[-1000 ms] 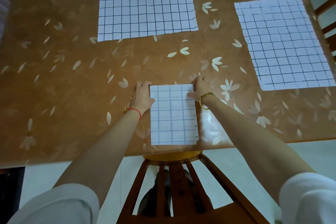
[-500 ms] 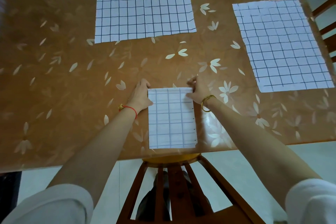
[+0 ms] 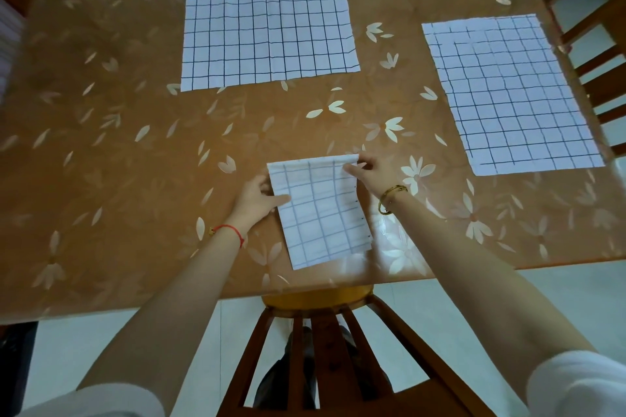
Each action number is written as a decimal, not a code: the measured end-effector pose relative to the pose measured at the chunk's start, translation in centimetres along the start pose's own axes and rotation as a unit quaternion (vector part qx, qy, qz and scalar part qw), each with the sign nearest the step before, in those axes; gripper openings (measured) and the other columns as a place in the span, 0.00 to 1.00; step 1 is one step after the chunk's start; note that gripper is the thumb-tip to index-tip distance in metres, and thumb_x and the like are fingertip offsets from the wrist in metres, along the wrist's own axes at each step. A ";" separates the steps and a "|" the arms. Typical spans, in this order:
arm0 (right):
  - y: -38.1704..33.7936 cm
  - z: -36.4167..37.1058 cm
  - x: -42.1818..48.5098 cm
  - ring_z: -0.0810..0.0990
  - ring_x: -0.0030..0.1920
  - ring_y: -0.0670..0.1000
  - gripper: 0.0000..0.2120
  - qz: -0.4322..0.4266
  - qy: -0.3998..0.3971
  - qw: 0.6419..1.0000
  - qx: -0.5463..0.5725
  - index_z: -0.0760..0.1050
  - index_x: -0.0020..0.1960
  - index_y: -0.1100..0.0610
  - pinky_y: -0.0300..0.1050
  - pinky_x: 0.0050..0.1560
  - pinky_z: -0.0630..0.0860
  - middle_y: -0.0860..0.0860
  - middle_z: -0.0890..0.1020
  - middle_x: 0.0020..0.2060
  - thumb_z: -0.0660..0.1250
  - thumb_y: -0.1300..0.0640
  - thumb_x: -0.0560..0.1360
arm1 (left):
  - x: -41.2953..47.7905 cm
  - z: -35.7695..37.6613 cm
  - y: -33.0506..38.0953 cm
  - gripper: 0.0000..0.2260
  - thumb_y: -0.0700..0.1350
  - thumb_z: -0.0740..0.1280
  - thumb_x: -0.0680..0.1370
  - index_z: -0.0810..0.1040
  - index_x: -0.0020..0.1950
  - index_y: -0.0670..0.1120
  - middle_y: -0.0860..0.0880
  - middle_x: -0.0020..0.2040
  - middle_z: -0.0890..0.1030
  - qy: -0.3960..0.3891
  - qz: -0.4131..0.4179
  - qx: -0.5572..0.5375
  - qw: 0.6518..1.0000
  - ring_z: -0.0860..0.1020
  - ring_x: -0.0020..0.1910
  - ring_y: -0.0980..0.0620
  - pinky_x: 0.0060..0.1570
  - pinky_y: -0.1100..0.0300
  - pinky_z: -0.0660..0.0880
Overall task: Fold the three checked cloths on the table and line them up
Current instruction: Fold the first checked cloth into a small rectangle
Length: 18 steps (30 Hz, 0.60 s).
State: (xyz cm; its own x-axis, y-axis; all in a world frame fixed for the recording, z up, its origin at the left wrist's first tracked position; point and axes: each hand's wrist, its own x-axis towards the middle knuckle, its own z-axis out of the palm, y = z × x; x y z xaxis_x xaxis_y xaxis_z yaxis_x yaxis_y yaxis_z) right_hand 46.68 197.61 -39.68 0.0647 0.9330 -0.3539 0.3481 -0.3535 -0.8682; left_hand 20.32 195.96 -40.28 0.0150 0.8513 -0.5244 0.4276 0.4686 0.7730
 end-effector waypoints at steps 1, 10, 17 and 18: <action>-0.2 0.0 -0.2 0.72 0.37 0.47 0.06 -0.002 0.005 1.000 0.016 0.82 0.43 0.44 0.39 0.46 0.72 0.51 0.75 0.34 0.71 0.56 0.73 | -0.5 0.1 -0.1 0.14 0.35 0.73 0.74 0.77 0.58 0.40 0.49 0.39 0.81 -0.013 -0.005 -0.018 1.000 0.77 0.29 0.56 0.27 0.67 0.72; -0.5 -0.5 -2.5 0.74 0.29 0.40 0.05 -0.004 -0.010 0.999 0.052 0.82 0.48 0.62 0.33 0.36 0.71 0.48 0.79 0.30 0.72 0.64 0.73 | -1.7 1.1 -2.3 0.09 0.32 0.71 0.74 0.83 0.53 0.38 0.40 0.50 0.84 0.032 -0.069 -0.168 0.983 0.83 0.50 0.45 0.55 0.54 0.80; 2.3 -1.3 -5.1 0.69 0.30 0.40 0.07 -0.051 -0.075 0.987 -0.131 0.85 0.46 0.50 0.29 0.35 0.66 0.59 0.82 0.39 0.74 0.61 0.71 | -3.0 0.8 -2.0 0.19 0.28 0.51 0.79 0.80 0.58 0.37 0.43 0.56 0.81 0.085 -0.132 -0.270 0.950 0.82 0.52 0.48 0.52 0.57 0.80; 2.5 -1.4 -5.5 0.71 0.31 0.40 0.09 -0.049 -0.083 0.985 -0.146 0.85 0.45 0.49 0.28 0.37 0.68 0.56 0.83 0.42 0.73 0.62 0.71 | -3.2 0.8 -2.1 0.18 0.28 0.51 0.79 0.79 0.59 0.37 0.44 0.57 0.80 0.090 -0.134 -0.276 0.947 0.81 0.54 0.47 0.53 0.56 0.79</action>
State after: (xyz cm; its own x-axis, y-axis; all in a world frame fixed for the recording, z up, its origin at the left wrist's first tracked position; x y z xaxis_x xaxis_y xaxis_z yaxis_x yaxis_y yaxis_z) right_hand 48.46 191.70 -39.43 -0.1283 0.9290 -0.3471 0.6006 -0.2057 -0.7726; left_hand 20.10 192.01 -40.51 -0.2026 0.6868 -0.6981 -0.1454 0.6839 0.7150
